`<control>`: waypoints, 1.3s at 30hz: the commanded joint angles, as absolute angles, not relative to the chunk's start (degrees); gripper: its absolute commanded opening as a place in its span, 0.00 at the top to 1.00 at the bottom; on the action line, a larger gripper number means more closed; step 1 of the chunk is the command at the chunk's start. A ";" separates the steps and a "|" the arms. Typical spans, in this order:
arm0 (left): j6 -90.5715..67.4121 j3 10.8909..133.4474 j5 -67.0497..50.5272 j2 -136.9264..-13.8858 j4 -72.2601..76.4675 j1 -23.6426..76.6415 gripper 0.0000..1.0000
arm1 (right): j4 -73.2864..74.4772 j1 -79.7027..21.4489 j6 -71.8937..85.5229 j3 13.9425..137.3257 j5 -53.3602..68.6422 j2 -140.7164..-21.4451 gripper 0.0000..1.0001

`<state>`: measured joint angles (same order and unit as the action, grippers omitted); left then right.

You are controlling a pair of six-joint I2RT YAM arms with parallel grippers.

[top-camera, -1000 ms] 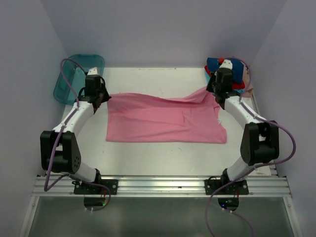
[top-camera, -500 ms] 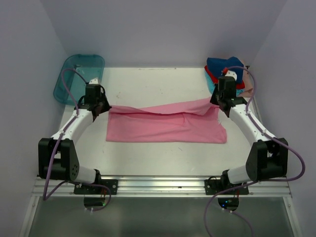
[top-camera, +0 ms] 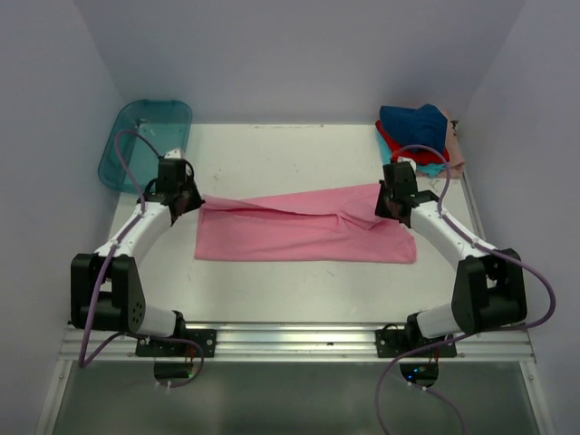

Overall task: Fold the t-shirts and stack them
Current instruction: Fold the tshirt

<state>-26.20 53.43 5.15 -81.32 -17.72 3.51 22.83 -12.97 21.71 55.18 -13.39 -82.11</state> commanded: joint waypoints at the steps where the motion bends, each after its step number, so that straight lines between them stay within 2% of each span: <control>1: -27.16 52.03 6.50 -81.30 -17.23 3.43 1.00 | 23.47 -13.36 22.41 54.67 -13.97 -80.16 1.00; 6: -27.77 50.89 6.85 -82.00 -17.14 3.43 1.00 | 25.49 -13.71 21.45 54.67 -16.17 -78.93 1.00; 7: -27.95 50.45 7.03 -82.18 -17.05 3.51 0.93 | 25.58 -13.80 21.36 54.41 -18.43 -78.40 1.00; 8: -28.04 50.10 7.21 -82.44 -17.05 3.52 0.91 | 25.66 -13.80 21.27 54.23 -19.41 -78.22 1.00; 15: -28.39 48.87 7.12 -82.79 -16.43 3.52 0.90 | 25.31 -13.80 21.97 52.82 -20.74 -79.98 1.00; 17: -28.56 48.95 7.56 -82.53 -16.61 3.52 0.86 | 25.49 -13.71 22.06 52.73 -20.48 -80.68 1.00; 18: -28.74 48.78 7.65 -82.18 -16.70 3.52 0.80 | 25.84 -13.71 22.06 52.82 -20.30 -80.77 0.90; 19: -28.91 48.69 7.82 -81.92 -16.70 3.52 0.67 | 26.36 -13.97 22.06 53.34 -20.30 -80.86 0.67; 20: -29.26 48.52 7.82 -81.48 -16.53 3.60 0.62 | 26.72 -14.24 21.71 53.61 -20.82 -80.86 0.47; 21: -29.44 48.25 7.82 -80.52 -16.35 3.60 0.57 | 27.41 -14.67 21.71 53.96 -21.35 -80.25 0.02; 22: -29.53 48.08 7.56 -79.81 -16.09 3.86 0.38 | 27.77 -15.81 21.71 54.14 -21.88 -79.55 0.01; 24: -29.62 46.94 7.03 -77.01 -14.77 4.13 0.22 | 27.25 -16.87 21.36 53.79 -21.80 -76.40 0.01; 25: -29.62 46.50 6.25 -75.86 -14.24 4.39 0.00 | 26.72 -17.92 21.10 53.62 -20.75 -75.33 0.01; 32: -30.32 41.75 0.35 -65.93 -9.06 5.18 0.00 | 21.81 -22.40 20.30 50.37 -1.34 -72.51 0.01; 39: -29.71 39.73 0.26 -63.72 -9.76 5.27 0.00 | 12.49 -24.96 18.46 45.44 1.84 -76.81 0.01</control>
